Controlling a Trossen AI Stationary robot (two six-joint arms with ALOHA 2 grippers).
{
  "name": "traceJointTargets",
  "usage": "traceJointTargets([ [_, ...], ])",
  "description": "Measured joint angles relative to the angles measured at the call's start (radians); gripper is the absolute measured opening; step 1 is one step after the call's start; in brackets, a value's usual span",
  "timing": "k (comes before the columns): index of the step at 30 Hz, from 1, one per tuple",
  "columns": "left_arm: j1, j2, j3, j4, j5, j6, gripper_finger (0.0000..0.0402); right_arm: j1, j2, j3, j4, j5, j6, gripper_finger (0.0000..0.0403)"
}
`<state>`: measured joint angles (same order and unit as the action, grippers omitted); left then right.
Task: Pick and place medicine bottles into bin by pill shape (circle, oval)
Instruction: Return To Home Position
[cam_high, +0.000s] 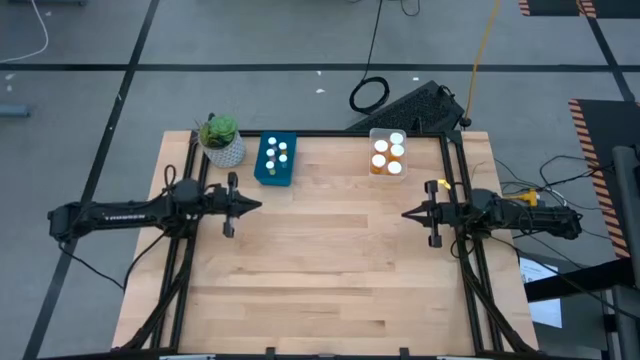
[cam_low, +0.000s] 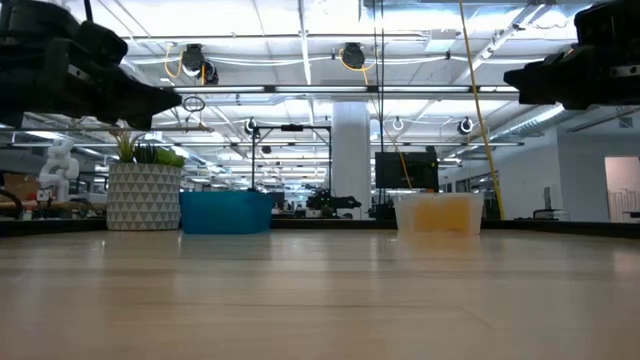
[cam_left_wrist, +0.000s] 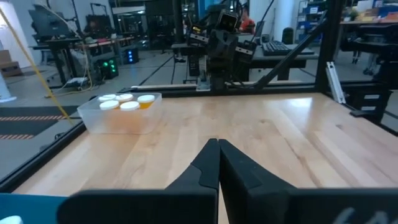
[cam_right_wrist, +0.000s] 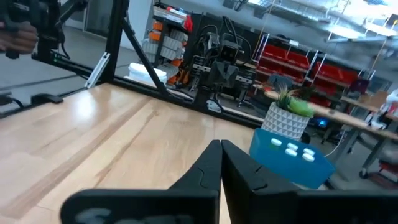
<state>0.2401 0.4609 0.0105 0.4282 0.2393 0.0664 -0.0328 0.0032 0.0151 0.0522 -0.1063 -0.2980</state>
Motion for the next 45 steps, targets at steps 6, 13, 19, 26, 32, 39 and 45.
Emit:
traceJointTargets([
  [6, 0.063, -0.087, 0.000, -0.094, 0.108, -0.002, 0.0001, 0.001, 0.002, 0.000, -0.003, 0.000, 0.100, 0.0000],
  [13, 0.117, -0.167, 0.000, -0.197, 0.094, -0.054, 0.0001, 0.001, 0.002, 0.000, -0.003, 0.001, 0.102, 0.0000],
  [19, 0.056, -0.213, 0.000, -0.251, -0.019, -0.075, 0.0001, 0.001, 0.002, 0.000, -0.003, 0.001, 0.102, 0.0000],
  [26, -0.057, -0.278, 0.000, -0.302, -0.188, -0.052, 0.0000, 0.001, 0.002, 0.000, -0.003, 0.001, 0.102, 0.0000],
  [32, -0.160, -0.334, 0.000, -0.370, -0.279, -0.077, 0.0000, 0.001, 0.002, 0.000, -0.003, 0.001, 0.102, 0.0000],
  [39, -0.326, -0.370, 0.001, -0.386, -0.432, -0.063, 0.0000, 0.001, 0.002, 0.000, -0.003, 0.001, 0.103, 0.0000],
  [45, -0.386, -0.371, 0.002, -0.384, -0.465, 0.005, 0.0000, 0.001, 0.002, -0.001, -0.004, 0.001, 0.103, 0.0000],
])
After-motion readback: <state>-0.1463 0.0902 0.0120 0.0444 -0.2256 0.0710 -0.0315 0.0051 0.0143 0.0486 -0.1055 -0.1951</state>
